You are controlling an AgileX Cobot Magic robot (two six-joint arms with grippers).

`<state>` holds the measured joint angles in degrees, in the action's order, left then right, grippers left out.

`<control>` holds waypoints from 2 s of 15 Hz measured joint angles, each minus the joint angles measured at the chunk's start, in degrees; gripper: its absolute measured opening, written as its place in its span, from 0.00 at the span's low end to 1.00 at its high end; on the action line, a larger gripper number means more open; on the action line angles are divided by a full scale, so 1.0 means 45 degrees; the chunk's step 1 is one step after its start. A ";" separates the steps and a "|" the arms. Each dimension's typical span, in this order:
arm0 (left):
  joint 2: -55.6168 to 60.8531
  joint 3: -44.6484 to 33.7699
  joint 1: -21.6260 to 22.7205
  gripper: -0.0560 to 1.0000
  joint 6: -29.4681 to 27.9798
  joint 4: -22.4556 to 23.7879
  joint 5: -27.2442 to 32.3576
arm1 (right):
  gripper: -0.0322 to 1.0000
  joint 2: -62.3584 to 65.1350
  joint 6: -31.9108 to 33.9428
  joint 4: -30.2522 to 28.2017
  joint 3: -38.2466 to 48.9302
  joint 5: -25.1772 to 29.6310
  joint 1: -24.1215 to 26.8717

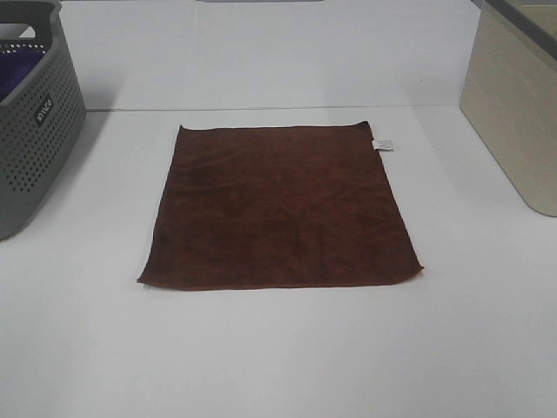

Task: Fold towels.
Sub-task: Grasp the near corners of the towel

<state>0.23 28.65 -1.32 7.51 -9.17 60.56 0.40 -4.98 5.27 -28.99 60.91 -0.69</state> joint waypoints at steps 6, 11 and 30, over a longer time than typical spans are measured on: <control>0.0000 0.0000 0.0000 0.77 0.0000 0.0000 0.0000 | 0.69 0.0000 0.0000 0.0000 0.0000 0.0000 0.0000; 0.0000 0.0000 0.0000 0.77 0.0000 0.0000 0.0000 | 0.69 0.0000 0.0000 0.0000 0.0000 0.0000 0.0000; 0.0000 0.0000 0.0000 0.77 0.0000 0.0000 0.0000 | 0.69 0.0000 0.0000 0.0000 0.0000 0.0000 0.0000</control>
<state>0.23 28.65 -1.32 7.51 -9.17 60.56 0.40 -4.98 5.27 -28.99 60.91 -0.69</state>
